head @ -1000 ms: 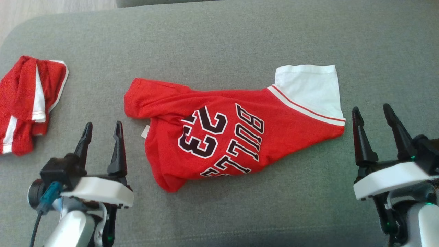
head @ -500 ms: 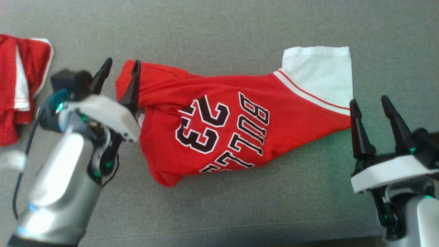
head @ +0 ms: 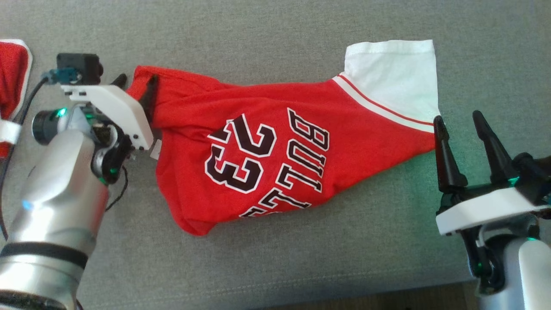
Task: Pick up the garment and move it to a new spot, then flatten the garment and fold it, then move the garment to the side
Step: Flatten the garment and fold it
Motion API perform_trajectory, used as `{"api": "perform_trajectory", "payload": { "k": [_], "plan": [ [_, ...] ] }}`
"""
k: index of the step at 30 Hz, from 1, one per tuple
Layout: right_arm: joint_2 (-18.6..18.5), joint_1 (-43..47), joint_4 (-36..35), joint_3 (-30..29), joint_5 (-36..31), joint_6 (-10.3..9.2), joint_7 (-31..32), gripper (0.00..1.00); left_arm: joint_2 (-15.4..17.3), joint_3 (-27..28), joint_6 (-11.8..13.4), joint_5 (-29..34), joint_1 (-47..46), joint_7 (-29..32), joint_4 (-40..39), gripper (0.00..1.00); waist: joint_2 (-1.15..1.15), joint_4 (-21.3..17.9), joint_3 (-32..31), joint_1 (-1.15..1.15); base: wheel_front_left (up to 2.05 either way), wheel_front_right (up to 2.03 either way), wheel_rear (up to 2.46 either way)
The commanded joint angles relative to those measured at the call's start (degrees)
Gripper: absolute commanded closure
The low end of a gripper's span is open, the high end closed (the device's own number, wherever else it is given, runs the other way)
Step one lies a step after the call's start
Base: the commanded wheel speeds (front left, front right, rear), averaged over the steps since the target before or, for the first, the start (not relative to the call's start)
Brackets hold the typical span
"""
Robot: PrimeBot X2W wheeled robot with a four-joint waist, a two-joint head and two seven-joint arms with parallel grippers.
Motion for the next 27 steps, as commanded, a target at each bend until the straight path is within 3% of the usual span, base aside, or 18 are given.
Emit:
{"api": "perform_trajectory", "payload": {
  "k": [1,9,10,12,22,27],
  "plan": [
    [-0.36,-1.32,-1.64,1.11,0.45,-0.04,-0.58,0.00,1.77,1.20,-0.49,0.23,-2.47,-0.31,0.16,0.00,0.00,-0.08,0.27,0.00,0.00,0.00,0.00],
    [-0.36,-1.76,-0.84,1.74,0.89,-0.04,-0.76,0.00,0.89,-2.93,-3.70,1.03,-5.86,3.88,6.81,0.00,0.00,-0.13,0.98,0.00,0.00,0.00,0.00],
    [-0.36,-1.83,-0.73,1.75,0.89,-0.04,-0.78,0.00,0.85,-3.33,-3.92,1.03,-6.25,4.35,7.34,0.43,0.00,-0.13,1.04,0.00,0.00,0.00,0.00],
    [-0.36,-1.98,-0.49,1.75,0.93,-0.04,-0.79,0.00,0.82,-3.71,-4.15,1.07,-6.87,3.97,8.06,1.00,0.00,-0.16,1.10,0.00,0.00,0.00,0.00],
    [-0.48,-5.29,3.78,-1.95,0.22,-0.04,0.70,0.00,0.07,-4.29,-3.00,2.34,-8.18,-3.63,8.94,1.00,0.00,0.89,0.16,0.00,0.00,0.00,0.00],
    [-4.51,-11.69,10.36,-2.11,2.15,-0.04,2.11,0.00,-1.19,-4.99,-2.04,3.10,-8.90,-5.99,7.60,1.00,0.00,3.02,0.81,0.00,0.00,0.00,0.00]
  ]
}}
